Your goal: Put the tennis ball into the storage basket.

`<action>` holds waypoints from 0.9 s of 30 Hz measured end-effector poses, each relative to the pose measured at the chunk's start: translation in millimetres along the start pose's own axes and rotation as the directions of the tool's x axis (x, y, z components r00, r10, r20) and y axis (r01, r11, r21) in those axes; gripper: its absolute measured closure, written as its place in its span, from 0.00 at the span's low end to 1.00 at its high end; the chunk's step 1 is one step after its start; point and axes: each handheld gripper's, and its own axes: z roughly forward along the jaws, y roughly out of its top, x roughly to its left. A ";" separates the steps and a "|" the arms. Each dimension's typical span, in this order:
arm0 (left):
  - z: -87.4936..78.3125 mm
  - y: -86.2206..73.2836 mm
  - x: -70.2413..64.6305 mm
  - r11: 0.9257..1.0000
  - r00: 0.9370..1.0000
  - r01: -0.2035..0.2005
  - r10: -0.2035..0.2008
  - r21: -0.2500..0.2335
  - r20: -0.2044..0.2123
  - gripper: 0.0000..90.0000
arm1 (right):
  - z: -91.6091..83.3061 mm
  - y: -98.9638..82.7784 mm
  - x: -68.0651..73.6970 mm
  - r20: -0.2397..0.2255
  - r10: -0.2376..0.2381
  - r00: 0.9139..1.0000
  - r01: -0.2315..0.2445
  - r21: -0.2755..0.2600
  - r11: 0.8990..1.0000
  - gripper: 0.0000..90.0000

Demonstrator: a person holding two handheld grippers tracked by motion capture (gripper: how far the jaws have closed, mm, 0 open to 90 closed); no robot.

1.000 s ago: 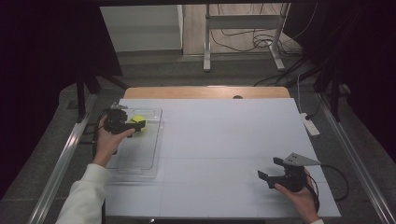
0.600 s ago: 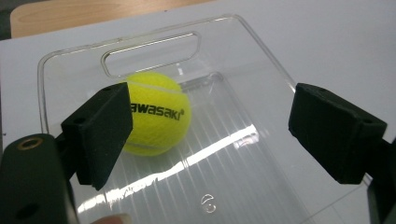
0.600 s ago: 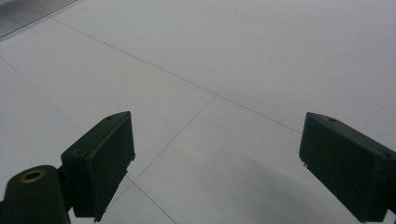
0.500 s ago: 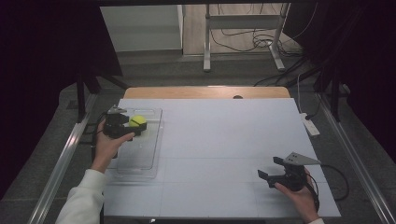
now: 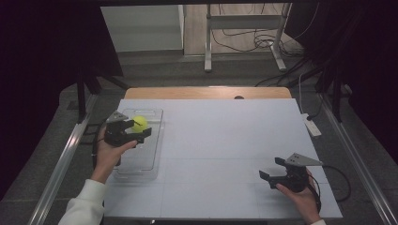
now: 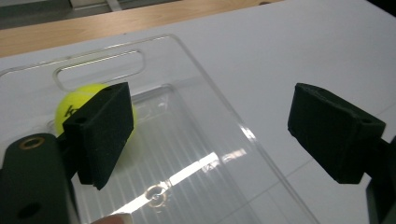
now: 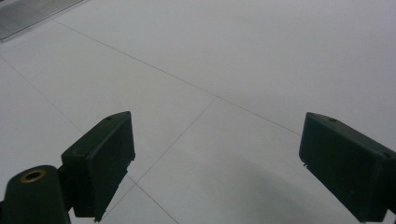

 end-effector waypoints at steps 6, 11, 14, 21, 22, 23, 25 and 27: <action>-10.3 -9.1 -14.1 0.999 0.998 -0.020 0.021 -0.030 0.054 0.17 | -0.6 -0.1 1.3 0.000 -0.005 1.000 0.005 0.001 1.000 0.12; -13.7 -17.3 -22.6 0.999 0.996 -0.038 0.041 -0.039 0.081 0.18 | -0.5 -0.2 1.2 0.002 -0.006 1.000 0.006 0.002 1.000 0.11; -14.7 -25.4 -28.7 0.998 0.994 -0.045 0.049 -0.041 0.099 0.18 | -0.2 -0.2 1.3 0.002 -0.007 1.000 0.007 0.004 1.000 0.11; -18.6 -43.9 -36.9 0.998 0.993 -0.038 0.043 -0.049 0.106 0.18 | -0.9 0.1 2.9 -0.005 -0.007 1.000 0.007 0.000 1.000 0.11; -19.4 -46.3 -37.6 0.998 0.993 -0.038 0.043 -0.050 0.106 0.18 | -1.0 0.2 2.9 -0.007 -0.007 1.000 0.007 -0.001 1.000 0.12; -20.0 -49.4 -38.4 0.998 0.993 -0.038 0.043 -0.051 0.107 0.18 | -1.1 0.4 2.9 -0.007 -0.007 1.000 0.007 -0.003 1.000 0.12; -20.8 -55.0 -40.0 0.998 0.994 -0.036 0.041 -0.056 0.097 0.18 | -1.5 0.6 2.6 -0.010 -0.002 1.000 0.002 -0.007 1.000 0.11; -20.5 -61.2 -41.8 0.998 0.995 -0.033 0.038 -0.054 0.095 0.18 | -1.8 0.7 2.3 -0.014 -0.002 1.000 0.002 -0.009 1.000 0.11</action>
